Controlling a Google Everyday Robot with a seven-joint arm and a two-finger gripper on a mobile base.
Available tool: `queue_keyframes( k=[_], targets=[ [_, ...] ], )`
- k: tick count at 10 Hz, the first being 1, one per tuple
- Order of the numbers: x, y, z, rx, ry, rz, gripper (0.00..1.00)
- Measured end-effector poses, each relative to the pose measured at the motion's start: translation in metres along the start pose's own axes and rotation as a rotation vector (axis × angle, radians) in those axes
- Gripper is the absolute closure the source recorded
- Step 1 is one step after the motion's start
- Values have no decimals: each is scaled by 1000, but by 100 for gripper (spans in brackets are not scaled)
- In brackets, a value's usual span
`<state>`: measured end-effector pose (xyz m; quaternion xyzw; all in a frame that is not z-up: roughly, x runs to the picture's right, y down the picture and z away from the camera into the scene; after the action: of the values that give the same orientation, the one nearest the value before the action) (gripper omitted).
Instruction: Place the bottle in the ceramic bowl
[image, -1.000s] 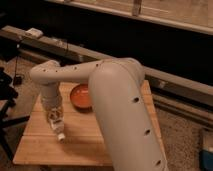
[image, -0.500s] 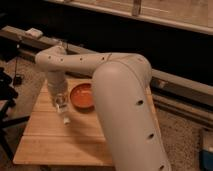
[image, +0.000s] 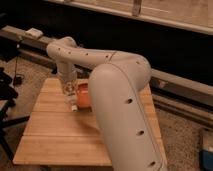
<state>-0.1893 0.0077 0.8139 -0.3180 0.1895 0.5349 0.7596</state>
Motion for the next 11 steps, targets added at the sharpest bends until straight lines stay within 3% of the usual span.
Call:
queue_keyframes(
  k=[6, 7, 9, 11],
  targets=[
    [-14, -24, 9, 87, -28, 39, 100],
    [-15, -29, 10, 116, -36, 47, 96],
    [-17, -30, 12, 143, -52, 61, 80],
    [-18, -43, 15, 186, -60, 97, 56]
  ],
)
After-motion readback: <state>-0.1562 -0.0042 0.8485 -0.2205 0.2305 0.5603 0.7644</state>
